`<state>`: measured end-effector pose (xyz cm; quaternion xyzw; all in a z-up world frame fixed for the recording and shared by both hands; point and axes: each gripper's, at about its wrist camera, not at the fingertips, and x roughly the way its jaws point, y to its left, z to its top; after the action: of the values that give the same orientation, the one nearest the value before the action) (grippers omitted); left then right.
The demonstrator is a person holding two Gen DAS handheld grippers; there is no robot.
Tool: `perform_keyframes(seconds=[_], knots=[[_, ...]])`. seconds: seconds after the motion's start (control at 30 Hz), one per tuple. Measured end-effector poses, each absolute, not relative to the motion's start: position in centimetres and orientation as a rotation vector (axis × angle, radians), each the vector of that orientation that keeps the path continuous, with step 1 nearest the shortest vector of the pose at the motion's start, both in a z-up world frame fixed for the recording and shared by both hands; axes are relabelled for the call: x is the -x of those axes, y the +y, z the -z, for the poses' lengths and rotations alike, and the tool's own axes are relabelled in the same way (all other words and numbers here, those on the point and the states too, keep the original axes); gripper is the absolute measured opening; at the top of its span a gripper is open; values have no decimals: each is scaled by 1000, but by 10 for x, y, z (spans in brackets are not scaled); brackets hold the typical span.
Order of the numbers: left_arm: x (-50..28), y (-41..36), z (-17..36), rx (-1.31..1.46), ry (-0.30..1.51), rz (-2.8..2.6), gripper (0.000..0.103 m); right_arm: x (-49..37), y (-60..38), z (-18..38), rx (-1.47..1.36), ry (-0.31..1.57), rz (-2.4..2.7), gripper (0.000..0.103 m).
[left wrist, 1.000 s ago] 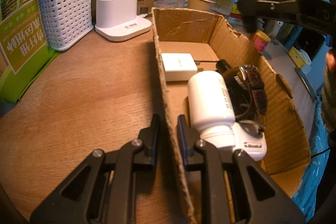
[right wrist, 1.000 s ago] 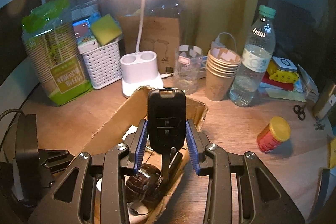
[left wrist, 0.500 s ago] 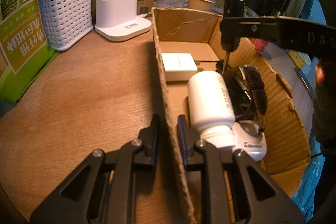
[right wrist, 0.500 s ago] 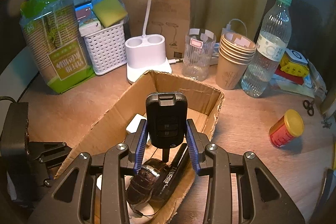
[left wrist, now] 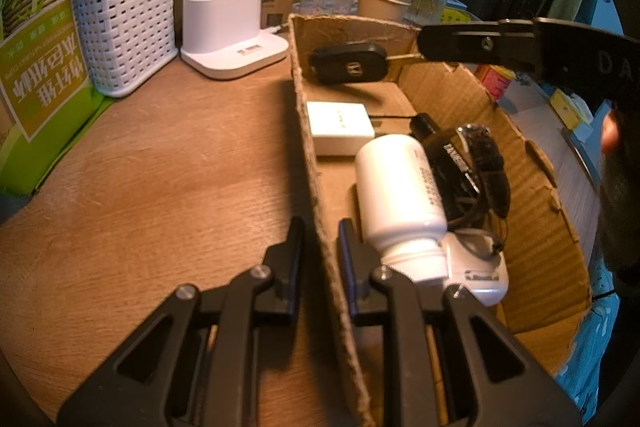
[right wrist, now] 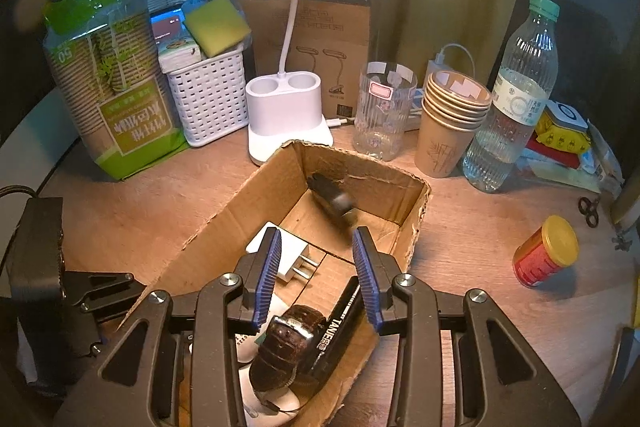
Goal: Organize rigid objects
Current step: 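Lower the car key into the box and open the right tool, then move the right tool to the red can with yellow lid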
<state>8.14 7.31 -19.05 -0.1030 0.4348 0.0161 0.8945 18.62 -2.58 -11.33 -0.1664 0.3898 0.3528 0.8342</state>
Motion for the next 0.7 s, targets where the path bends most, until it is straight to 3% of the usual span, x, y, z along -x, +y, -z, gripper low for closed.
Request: perform_keyframes(seconds=[0.7], knots=[[-81,73,190,214,901,-33,18,-193,-53,101,318,802,-690,40]])
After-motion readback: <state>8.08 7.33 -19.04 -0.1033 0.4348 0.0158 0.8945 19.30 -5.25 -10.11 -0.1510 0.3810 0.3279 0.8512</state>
